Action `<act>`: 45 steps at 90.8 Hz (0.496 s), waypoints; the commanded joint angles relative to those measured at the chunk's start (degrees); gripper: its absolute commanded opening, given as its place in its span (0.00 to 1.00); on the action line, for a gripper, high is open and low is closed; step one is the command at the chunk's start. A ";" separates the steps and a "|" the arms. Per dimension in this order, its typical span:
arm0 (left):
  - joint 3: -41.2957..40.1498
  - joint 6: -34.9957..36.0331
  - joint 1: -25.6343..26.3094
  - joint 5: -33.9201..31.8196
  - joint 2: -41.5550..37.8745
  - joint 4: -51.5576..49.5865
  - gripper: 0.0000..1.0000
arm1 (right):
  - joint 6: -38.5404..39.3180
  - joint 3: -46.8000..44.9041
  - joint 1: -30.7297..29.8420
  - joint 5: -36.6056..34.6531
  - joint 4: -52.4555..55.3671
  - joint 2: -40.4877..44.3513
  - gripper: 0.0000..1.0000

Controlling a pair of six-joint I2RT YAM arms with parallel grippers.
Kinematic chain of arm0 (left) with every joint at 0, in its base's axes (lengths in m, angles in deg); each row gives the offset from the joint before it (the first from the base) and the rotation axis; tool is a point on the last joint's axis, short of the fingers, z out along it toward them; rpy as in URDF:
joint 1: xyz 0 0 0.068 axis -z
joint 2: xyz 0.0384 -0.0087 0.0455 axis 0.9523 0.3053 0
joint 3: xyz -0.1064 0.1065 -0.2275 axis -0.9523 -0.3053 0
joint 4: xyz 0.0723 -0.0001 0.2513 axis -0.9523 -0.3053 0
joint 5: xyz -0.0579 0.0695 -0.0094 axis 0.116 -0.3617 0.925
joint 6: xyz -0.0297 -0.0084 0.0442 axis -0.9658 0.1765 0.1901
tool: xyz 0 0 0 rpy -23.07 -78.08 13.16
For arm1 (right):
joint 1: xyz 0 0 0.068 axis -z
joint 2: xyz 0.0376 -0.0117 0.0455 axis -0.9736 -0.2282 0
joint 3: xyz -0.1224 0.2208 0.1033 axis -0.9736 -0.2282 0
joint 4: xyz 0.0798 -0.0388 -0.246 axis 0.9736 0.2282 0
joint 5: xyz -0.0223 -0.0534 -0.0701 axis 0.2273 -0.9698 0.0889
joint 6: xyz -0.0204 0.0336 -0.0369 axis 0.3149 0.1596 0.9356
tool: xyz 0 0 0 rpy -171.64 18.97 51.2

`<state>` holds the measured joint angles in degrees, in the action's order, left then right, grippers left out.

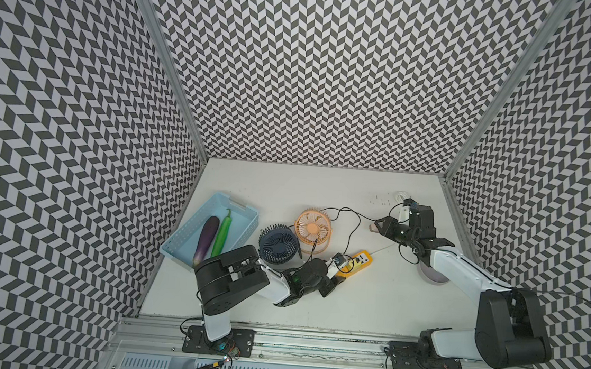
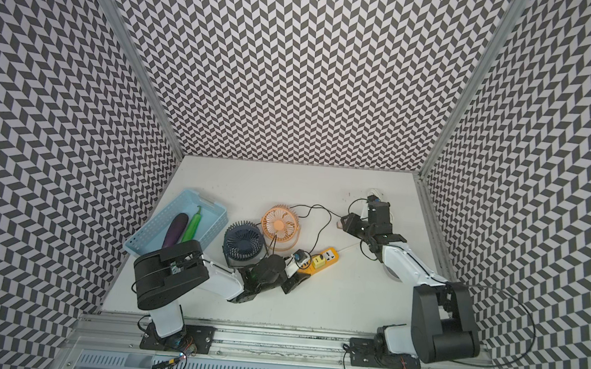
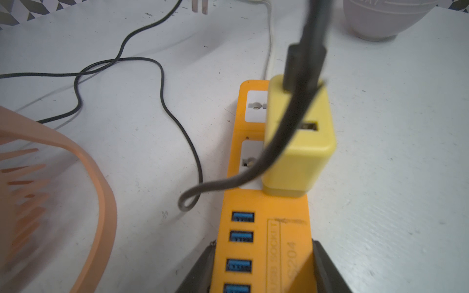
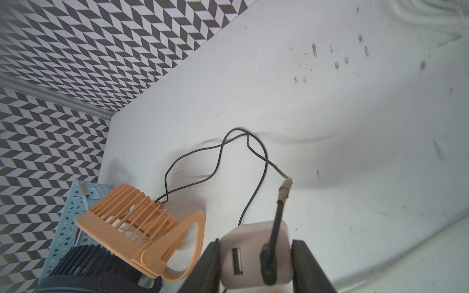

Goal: Unplug the desk fan from the power strip
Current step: Place the plug at the center of the board.

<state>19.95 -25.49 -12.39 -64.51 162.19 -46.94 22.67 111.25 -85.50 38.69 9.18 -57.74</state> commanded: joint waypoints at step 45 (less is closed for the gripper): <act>0.30 -0.59 1.51 0.39 1.06 -4.26 0.25 | -12.78 -7.87 8.26 18.90 -19.09 -8.84 0.32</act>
<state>20.02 -25.86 -11.76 -64.88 162.19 -47.09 12.90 103.81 -78.09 54.01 -3.34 -65.72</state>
